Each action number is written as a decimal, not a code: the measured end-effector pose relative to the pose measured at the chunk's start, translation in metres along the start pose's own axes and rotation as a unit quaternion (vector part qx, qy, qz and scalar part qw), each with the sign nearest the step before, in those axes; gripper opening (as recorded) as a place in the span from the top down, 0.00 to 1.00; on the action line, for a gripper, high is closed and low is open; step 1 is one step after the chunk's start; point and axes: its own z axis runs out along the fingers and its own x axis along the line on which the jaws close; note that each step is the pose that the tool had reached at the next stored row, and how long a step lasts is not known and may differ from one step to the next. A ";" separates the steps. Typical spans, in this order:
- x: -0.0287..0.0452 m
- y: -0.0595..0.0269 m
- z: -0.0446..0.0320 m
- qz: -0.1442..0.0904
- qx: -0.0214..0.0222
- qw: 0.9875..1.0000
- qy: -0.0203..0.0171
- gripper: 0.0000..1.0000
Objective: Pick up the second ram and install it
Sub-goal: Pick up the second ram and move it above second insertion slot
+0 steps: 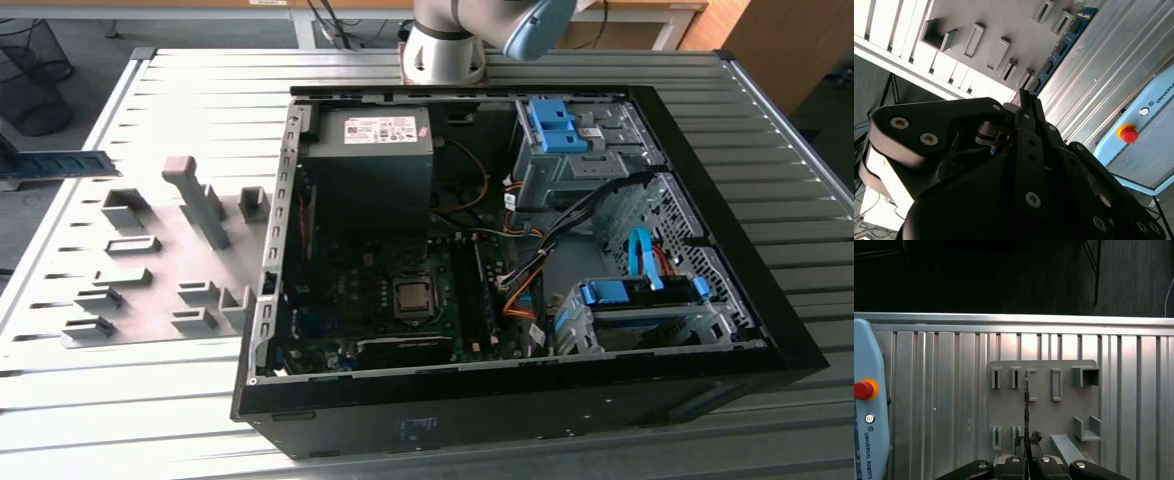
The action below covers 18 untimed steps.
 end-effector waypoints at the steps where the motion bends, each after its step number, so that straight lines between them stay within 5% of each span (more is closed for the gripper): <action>1: 0.0000 0.0000 -0.0011 0.000 0.000 1.000 0.000 0.86; 18: -0.0004 0.0001 -0.0097 0.000 0.000 1.000 0.000 0.86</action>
